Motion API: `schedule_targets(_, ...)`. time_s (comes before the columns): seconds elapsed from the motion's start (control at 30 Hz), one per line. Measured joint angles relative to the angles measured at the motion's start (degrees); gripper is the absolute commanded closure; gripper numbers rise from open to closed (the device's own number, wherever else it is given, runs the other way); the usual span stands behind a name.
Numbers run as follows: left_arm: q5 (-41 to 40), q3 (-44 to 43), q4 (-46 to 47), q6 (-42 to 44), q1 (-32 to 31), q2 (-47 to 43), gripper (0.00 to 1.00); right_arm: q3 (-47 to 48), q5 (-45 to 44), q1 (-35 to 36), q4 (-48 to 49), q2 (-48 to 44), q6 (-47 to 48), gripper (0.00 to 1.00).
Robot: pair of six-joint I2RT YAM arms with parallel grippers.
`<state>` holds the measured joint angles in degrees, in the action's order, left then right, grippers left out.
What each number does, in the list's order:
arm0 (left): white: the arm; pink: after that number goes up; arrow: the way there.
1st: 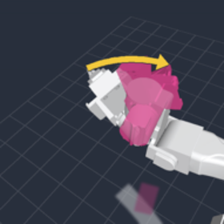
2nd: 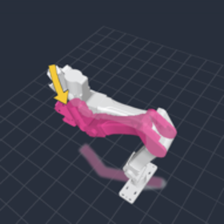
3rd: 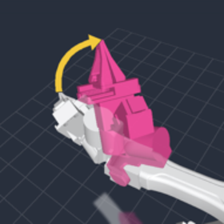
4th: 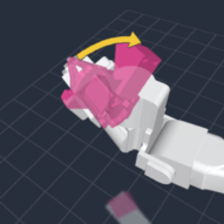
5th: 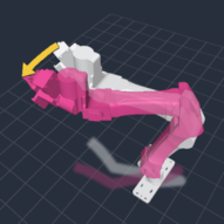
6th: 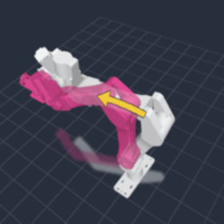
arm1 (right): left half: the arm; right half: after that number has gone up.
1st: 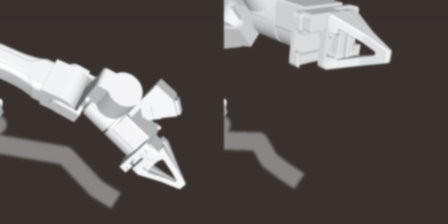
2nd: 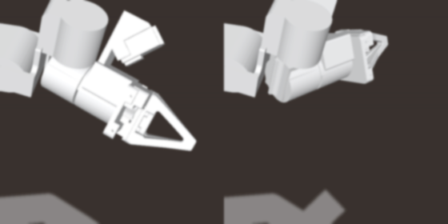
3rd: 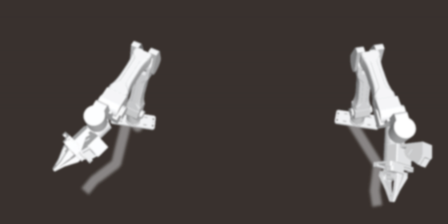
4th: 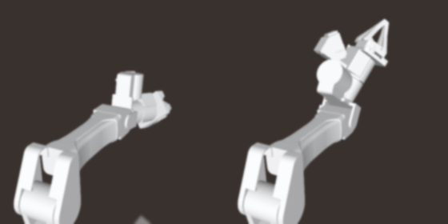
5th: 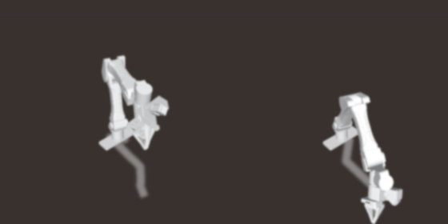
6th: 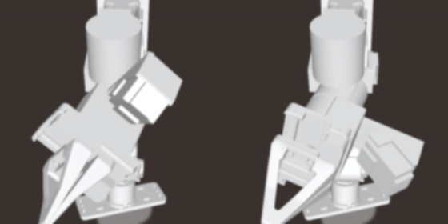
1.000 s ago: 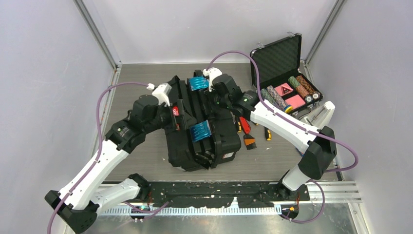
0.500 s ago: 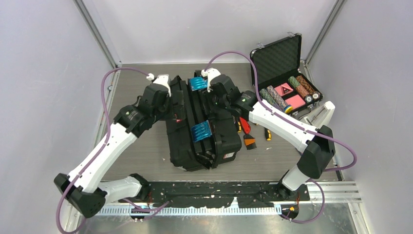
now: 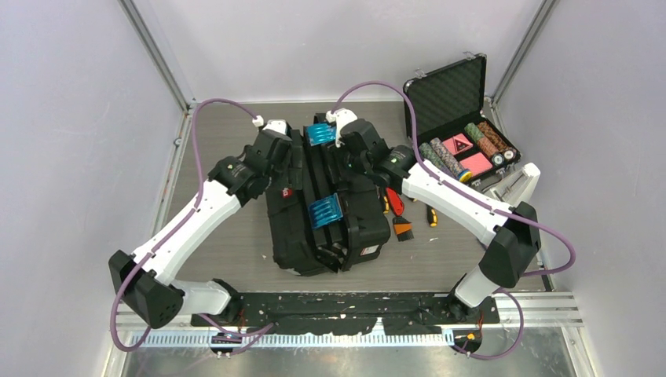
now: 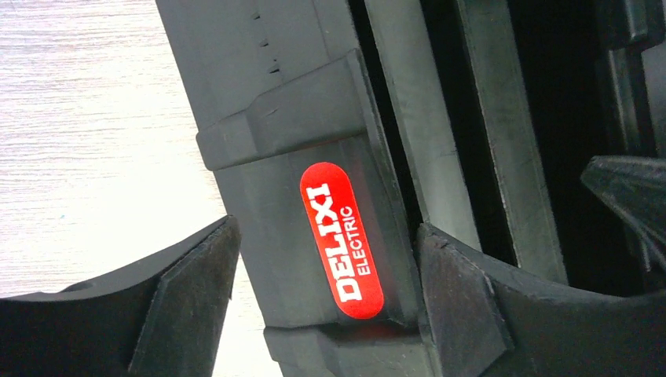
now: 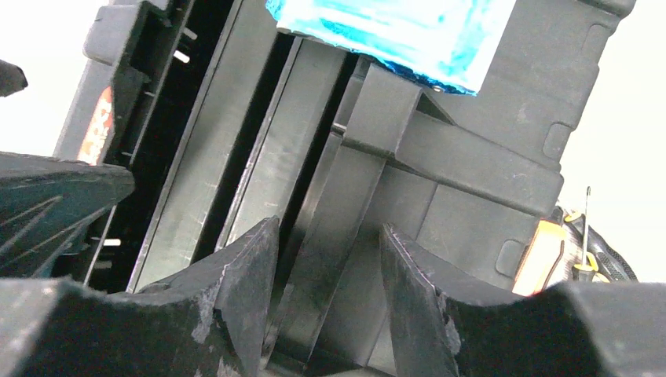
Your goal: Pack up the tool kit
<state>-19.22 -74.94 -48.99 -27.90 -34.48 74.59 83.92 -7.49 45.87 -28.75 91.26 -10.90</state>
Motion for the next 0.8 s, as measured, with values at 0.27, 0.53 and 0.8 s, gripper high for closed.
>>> schedule_targets(0.27,-0.2,3.9,2.3,-0.1,1.2,-4.0,0.43,-1.7,2.9,-3.7,2.4,-1.0,-0.5,0.45)
schedule_targets(0.53,2.6,8.6,5.9,-0.1,6.2,-8.1,0.58,-5.9,8.7,-7.4,7.1,-3.4,-2.8,0.46)
schedule_targets(0.8,9.2,13.2,12.7,-0.3,12.8,-9.5,0.71,-11.3,14.2,-10.8,14.4,-5.5,-5.7,0.52)
